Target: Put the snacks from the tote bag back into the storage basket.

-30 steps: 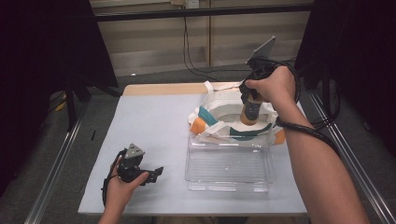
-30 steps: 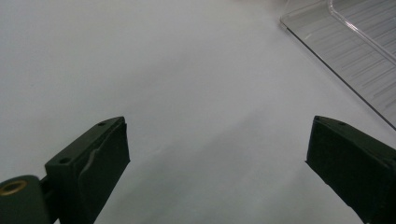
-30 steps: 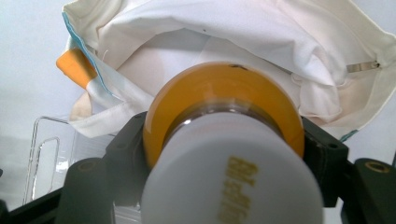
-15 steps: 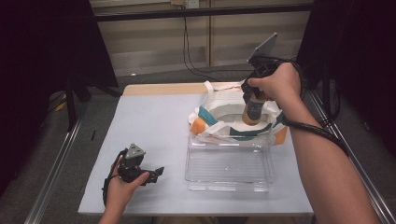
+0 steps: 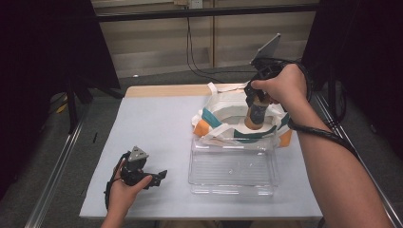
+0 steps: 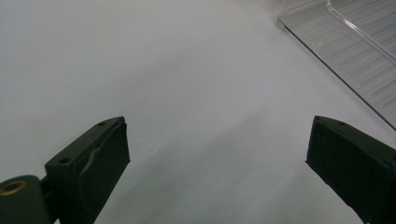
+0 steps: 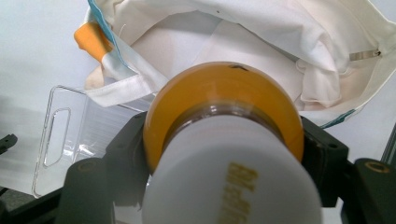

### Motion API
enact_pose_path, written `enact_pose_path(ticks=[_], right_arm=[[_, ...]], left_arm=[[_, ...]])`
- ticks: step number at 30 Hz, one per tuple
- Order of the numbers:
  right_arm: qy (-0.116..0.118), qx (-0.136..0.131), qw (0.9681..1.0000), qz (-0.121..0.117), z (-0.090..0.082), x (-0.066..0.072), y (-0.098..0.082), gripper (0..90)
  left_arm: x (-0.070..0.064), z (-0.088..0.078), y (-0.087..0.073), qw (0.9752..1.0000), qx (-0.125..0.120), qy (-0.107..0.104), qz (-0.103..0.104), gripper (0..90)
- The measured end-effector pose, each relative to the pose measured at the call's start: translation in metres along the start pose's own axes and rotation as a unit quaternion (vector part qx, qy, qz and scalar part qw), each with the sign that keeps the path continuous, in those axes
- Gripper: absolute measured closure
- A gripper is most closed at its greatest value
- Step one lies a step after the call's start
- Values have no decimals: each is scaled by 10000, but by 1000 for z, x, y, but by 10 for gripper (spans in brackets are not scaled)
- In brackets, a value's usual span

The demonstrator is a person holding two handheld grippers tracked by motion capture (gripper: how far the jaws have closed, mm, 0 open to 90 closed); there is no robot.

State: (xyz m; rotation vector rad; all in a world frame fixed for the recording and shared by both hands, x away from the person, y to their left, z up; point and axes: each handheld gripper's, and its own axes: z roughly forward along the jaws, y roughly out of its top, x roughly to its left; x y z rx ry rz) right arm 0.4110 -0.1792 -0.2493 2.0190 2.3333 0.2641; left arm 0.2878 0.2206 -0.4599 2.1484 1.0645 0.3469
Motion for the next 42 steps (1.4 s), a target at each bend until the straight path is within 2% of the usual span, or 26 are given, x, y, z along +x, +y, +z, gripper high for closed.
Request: enact_pose_path(ticks=[10,16,17,23,25,35,37,38,39,40,42], right_arm=[[73,81,9999,26,-6,0,-9,305],[69,114,9999,32,-9,-2,-15,305],[88,118,9999,51,-9,-2,-16,305],[40,163,9999,31,-13,-2,-22,305],[64,171,9998,26,-14,-1,-24,305],[78,227,9997,-57,-19,4,-32,305],[65,229,9997,-56,-19,5,-34,305],[75,260,9996,-34,-18,5,-35,305],[72,258,9996,-53,-17,5,-36,305],[68,257,9996,-85,-17,5,-36,305],[65,294,9995,-72,-16,5,-38,305]], left_arm=[[-1,0,0,10000,-6,-10,-31,55],[-1,0,1,10000,38,-14,39,55],[-2,1,1,10000,-7,-10,-16,55],[-2,2,1,10000,0,-1,-5,55],[-1,1,1,9999,78,-3,106,55],[-1,0,2,9999,66,0,127,55],[-1,0,1,9999,81,-28,96,54],[-3,1,1,10000,11,0,17,54],[-1,0,2,9998,111,-14,137,54],[-2,1,1,10000,7,10,45,54],[-2,1,1,10000,13,8,39,54]])
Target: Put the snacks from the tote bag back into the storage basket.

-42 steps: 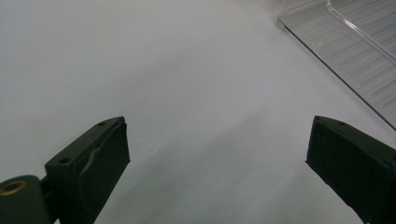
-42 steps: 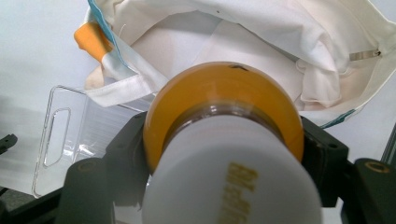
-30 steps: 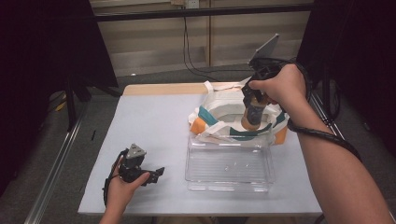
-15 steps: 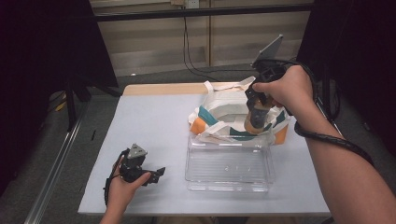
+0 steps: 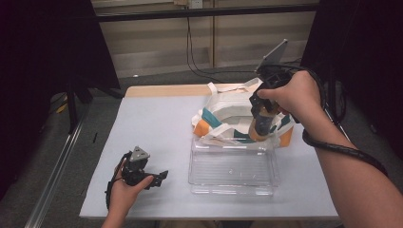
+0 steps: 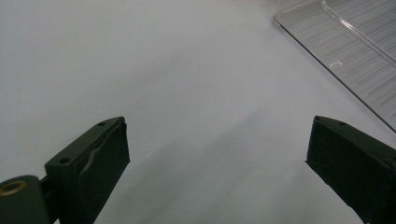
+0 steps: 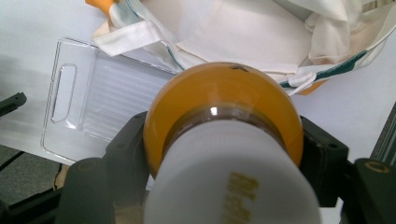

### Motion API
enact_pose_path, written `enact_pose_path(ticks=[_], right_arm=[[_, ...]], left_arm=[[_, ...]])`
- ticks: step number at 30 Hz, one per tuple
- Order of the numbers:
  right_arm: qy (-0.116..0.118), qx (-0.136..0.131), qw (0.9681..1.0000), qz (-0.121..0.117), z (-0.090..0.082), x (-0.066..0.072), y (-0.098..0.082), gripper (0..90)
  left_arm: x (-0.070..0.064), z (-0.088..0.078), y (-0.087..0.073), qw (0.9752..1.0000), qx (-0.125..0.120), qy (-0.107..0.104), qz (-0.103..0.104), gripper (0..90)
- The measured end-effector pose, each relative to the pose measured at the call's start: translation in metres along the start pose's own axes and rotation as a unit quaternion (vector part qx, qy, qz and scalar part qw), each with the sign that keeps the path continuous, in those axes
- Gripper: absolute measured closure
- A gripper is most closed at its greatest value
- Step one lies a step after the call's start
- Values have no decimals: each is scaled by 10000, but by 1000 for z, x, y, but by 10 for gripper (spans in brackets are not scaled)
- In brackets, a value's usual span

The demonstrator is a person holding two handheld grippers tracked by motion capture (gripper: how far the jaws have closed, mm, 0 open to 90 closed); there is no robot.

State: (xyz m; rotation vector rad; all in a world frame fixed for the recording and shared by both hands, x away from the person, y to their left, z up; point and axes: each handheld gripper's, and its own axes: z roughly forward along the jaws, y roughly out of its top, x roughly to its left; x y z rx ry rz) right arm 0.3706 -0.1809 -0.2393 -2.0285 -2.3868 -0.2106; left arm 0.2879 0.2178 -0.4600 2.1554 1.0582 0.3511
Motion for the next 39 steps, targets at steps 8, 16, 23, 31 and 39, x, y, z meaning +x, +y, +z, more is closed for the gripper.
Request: enact_pose_path(ticks=[8,16,23,31,39], right_arm=[[16,9,10000,-40,2,0,-6,305],[29,25,10000,-85,2,2,-11,305],[82,84,9999,-92,8,0,-14,305],[92,123,9998,-146,13,-1,-18,305],[97,156,9998,-83,19,-5,-20,305]], left_arm=[[-2,1,0,10000,39,-35,-12,54],[-2,1,0,10000,15,-25,-21,54],[-2,1,0,10000,-14,-12,26,55],[-4,2,1,10000,11,-31,32,54],[-4,2,1,10000,18,-66,27,54]])
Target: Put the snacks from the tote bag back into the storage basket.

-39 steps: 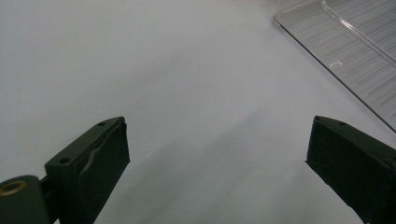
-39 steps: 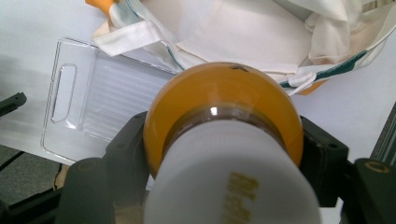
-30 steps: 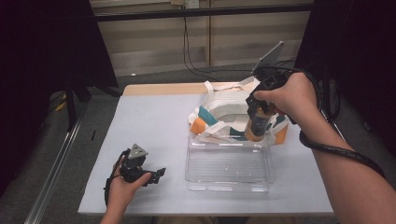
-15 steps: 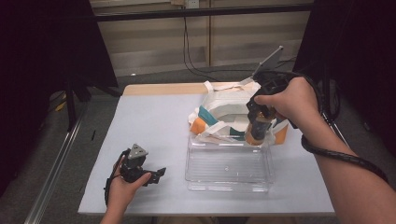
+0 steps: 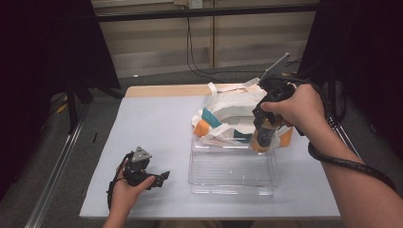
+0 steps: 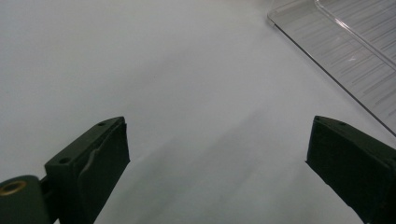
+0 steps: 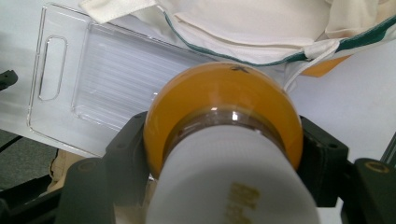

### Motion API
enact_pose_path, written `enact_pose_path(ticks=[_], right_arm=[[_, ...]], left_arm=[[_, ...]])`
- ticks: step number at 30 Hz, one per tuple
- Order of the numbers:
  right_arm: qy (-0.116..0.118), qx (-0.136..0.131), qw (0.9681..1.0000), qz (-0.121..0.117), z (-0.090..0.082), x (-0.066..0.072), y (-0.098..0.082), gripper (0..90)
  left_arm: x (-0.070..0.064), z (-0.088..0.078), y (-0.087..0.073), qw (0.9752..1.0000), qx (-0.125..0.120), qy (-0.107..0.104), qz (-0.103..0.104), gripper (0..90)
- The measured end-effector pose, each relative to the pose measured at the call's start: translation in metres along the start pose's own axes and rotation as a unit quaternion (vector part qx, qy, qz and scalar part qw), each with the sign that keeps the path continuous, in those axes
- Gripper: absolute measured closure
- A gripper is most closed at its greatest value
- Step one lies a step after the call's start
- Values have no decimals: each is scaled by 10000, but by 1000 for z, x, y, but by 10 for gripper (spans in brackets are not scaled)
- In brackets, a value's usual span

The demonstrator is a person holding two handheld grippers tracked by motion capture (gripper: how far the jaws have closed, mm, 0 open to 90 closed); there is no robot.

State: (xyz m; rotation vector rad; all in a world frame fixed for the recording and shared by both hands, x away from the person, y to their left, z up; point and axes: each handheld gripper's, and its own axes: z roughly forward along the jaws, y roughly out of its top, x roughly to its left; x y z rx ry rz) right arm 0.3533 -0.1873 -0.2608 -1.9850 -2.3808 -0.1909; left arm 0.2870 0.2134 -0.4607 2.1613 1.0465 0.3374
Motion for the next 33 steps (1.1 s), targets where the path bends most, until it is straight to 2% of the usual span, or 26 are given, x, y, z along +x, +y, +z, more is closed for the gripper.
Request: enact_pose_path(ticks=[17,26,33], right_arm=[[-46,124,9999,56,20,-5,1,305],[-48,140,9996,244,28,-11,-1,305],[-42,154,9995,277,30,-16,-2,305]], left_arm=[[0,0,0,10000,14,2,20,54],[0,0,0,10000,13,-2,18,54],[0,1,-1,10000,32,7,7,54]])
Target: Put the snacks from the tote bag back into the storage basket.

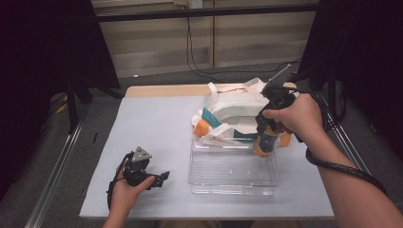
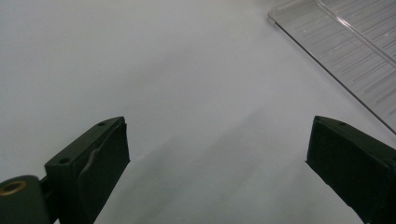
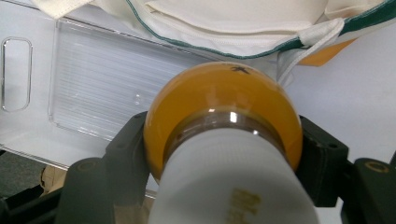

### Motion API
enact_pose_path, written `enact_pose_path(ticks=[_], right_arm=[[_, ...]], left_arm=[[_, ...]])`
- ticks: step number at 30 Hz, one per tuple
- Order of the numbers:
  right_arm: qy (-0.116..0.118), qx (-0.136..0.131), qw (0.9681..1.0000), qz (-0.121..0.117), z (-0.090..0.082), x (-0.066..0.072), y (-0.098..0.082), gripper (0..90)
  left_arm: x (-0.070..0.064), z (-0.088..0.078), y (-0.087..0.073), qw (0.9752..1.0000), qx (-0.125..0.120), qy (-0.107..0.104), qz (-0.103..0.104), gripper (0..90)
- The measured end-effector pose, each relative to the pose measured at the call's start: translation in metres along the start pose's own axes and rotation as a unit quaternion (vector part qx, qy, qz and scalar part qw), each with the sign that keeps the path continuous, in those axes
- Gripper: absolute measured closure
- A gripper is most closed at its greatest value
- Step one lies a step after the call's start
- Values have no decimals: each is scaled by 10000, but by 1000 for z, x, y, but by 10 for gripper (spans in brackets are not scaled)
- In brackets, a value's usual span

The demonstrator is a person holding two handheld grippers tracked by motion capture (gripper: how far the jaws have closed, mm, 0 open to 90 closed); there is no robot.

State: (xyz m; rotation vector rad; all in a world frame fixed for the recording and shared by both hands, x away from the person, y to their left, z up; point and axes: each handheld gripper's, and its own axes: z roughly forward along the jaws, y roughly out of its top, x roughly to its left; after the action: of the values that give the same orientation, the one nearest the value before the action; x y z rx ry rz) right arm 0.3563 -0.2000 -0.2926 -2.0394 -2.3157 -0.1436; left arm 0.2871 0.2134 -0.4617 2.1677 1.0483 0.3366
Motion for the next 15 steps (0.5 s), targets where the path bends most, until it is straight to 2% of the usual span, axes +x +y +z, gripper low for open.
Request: enact_pose_path(ticks=[9,15], right_arm=[[27,-9,10000,74,3,0,0,305],[33,21,9999,110,7,-1,0,304]], left_arm=[[0,0,0,10000,-22,-27,-7,54],[1,-1,0,10000,32,-26,61,54]])
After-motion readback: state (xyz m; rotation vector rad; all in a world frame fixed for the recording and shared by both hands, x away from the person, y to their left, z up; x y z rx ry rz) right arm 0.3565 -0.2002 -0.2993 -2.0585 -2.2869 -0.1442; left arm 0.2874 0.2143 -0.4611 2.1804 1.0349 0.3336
